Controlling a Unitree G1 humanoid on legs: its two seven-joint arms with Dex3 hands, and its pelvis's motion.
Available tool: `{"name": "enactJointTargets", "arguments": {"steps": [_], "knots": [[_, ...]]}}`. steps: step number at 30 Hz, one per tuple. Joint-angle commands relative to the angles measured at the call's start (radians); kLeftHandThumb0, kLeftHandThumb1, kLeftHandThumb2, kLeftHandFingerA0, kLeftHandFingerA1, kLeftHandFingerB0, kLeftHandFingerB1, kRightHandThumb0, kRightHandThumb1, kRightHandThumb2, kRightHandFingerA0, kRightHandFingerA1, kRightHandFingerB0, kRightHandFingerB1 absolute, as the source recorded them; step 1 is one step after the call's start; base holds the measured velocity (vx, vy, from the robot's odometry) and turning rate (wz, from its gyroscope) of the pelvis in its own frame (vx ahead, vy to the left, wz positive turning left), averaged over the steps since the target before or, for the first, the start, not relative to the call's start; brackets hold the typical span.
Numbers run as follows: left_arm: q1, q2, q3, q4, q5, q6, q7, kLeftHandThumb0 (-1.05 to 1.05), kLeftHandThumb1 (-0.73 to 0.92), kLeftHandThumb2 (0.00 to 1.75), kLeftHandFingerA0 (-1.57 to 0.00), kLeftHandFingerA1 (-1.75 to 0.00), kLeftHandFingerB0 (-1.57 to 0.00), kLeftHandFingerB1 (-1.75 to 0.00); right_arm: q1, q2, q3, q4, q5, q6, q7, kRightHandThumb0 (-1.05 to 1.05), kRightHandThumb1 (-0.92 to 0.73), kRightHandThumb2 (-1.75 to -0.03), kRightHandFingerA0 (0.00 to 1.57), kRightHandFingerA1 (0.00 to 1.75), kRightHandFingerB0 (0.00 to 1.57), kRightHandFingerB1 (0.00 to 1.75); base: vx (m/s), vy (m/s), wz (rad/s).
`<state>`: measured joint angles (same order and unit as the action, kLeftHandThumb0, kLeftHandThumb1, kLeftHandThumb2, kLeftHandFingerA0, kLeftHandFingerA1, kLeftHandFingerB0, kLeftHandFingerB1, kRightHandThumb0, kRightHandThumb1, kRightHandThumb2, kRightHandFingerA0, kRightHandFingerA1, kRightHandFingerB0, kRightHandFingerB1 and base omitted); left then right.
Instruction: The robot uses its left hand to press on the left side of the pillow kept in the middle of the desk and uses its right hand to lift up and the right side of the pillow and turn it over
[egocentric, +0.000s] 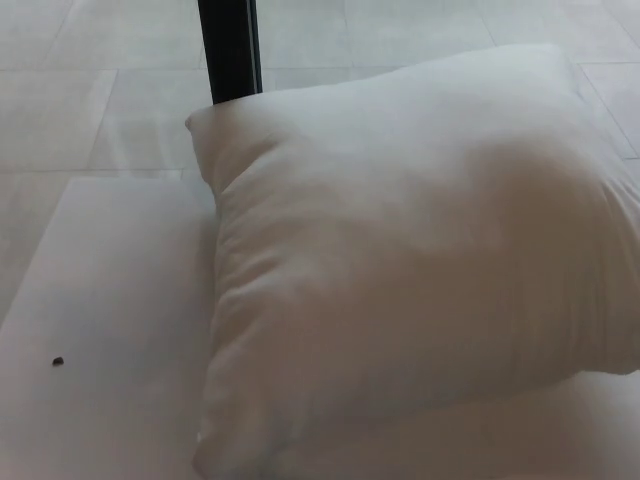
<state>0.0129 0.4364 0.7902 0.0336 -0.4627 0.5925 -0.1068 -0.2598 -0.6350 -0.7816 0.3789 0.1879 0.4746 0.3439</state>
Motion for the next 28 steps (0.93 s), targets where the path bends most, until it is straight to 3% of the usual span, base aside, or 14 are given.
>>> {"name": "enactJointTargets", "arguments": {"steps": [1, 10, 12, 13, 15, 16, 17, 20, 21, 23, 24, 25, 26, 28], "knots": [[0.181, 0.004, 0.093, 0.067, -0.055, -0.030, -0.124, -0.69, 0.49, 0.56, -0.27, -0.49, -0.04, -0.35, 0.183, -0.035, -0.161, 0.152, 0.076, -0.188, 0.035, -1.01, -0.81, -0.64, 0.38, 0.58, 0.34, 0.49, 0.00, 0.000, 0.00], [0.361, -0.107, 0.116, 0.272, -0.054, -0.158, -0.201, -0.70, 0.43, 0.79, -0.24, -0.58, -0.07, -0.44, 0.351, 0.056, -0.244, 0.339, 0.098, -0.251, -0.097, -0.94, -0.63, -1.06, 0.13, 0.61, 0.04, 0.52, 0.00, 0.000, 0.00], [0.414, -0.093, 0.069, 0.327, 0.007, -0.223, -0.226, -0.73, 0.45, 0.82, -0.33, -0.61, -0.14, -0.45, 0.354, 0.058, -0.268, 0.414, 0.117, -0.265, -0.127, -0.98, -0.83, -0.65, 0.14, 0.63, 0.05, 0.47, 0.00, 0.000, 0.00], [0.442, -0.084, 0.066, 0.394, 0.030, -0.232, -0.208, -0.65, 0.50, 0.55, -0.48, -0.63, -0.29, -0.39, 0.373, 0.059, -0.274, 0.484, 0.119, -0.300, -0.127, -1.05, -0.72, -1.12, 0.17, 0.66, 0.03, 0.32, 0.00, 0.000, 0.00], [0.452, -0.071, 0.042, 0.488, 0.060, -0.261, -0.183, -0.69, 0.39, 0.74, -0.38, -0.61, -0.26, -0.48, 0.390, 0.055, -0.290, 0.520, 0.134, -0.287, -0.142, -0.96, -0.64, -1.08, 0.09, 0.63, 0.01, 0.39, 0.00, 0.000, 0.00], [0.459, -0.066, 0.035, 0.516, 0.065, -0.253, -0.168, -0.62, 0.46, 0.54, -0.49, -0.61, -0.26, -0.42, 0.398, 0.053, -0.284, 0.541, 0.125, -0.301, -0.156, -0.99, -0.85, -0.66, 0.20, 0.76, 0.00, 0.47, 0.00, 0.000, 0.00], [0.479, -0.036, -0.013, 0.565, 0.109, -0.258, -0.171, -0.70, 0.41, 0.79, -0.61, -0.84, -0.20, -0.48, 0.400, 0.049, -0.280, 0.565, 0.120, -0.302, -0.174, -1.05, -0.69, -1.11, 0.24, 0.71, 0.04, 0.38, 0.00, 0.000, 0.00], [0.491, 0.006, -0.066, 0.673, 0.154, -0.320, -0.148, -0.68, 0.42, 0.79, -0.47, -0.70, -0.18, -0.50, 0.412, 0.036, -0.254, 0.628, 0.109, -0.325, -0.179, -1.05, -0.67, -1.11, 0.43, 0.87, 0.04, 0.43, 0.00, 0.000, 0.00], [0.501, 0.015, -0.064, 0.684, 0.150, -0.317, -0.139, -0.33, 0.25, 0.87, -0.15, -0.58, -0.10, -0.54, 0.422, 0.038, -0.234, 0.648, 0.091, -0.327, -0.199, -0.96, -0.78, -0.68, 0.86, 1.58, 0.03, 0.59, 0.00, 0.000, 0.00], [0.502, 0.026, -0.060, 0.697, 0.128, -0.309, -0.142, -0.33, 0.25, 0.87, -0.15, -0.58, -0.10, -0.54, 0.425, 0.037, -0.219, 0.673, 0.092, -0.330, -0.210, -0.96, -0.78, -0.68, 0.86, 1.58, 0.03, 0.59, 0.00, 0.000, 0.00], [0.481, 0.038, -0.053, 0.747, 0.116, -0.329, -0.149, -0.35, 0.28, 0.88, -0.10, -0.56, -0.06, -0.53, 0.447, 0.041, -0.181, 0.681, 0.069, -0.360, -0.181, -1.02, -0.68, -1.08, 0.95, 1.33, 0.02, 0.48, 0.00, 0.000, 0.00], [0.481, 0.043, -0.070, 0.752, 0.127, -0.355, -0.157, -0.64, 0.52, 0.56, -0.21, -0.55, -0.22, -0.45, 0.456, 0.039, -0.161, 0.696, 0.065, -0.376, -0.175, -0.98, -0.81, -0.68, 1.09, 1.52, 0.04, 0.55, 0.00, 0.000, 0.00], [0.486, 0.040, -0.077, 0.737, 0.130, -0.353, -0.152, -0.68, 0.41, 0.77, -0.27, -0.60, -0.16, -0.51, 0.457, 0.037, -0.142, 0.705, 0.057, -0.375, -0.182, -1.00, -0.63, -1.11, 1.31, 1.60, 0.00, 0.57, 0.00, 0.000, 0.00], [0.495, 0.035, -0.086, 0.718, 0.134, -0.354, -0.146, -0.65, 0.52, 0.56, -0.53, -0.86, -0.21, -0.45, 0.462, 0.035, -0.130, 0.706, 0.063, -0.373, -0.170, -0.43, -0.26, -0.98, 1.35, 1.33, 0.00, 0.54, 0.00, 0.000, 0.00]]}}
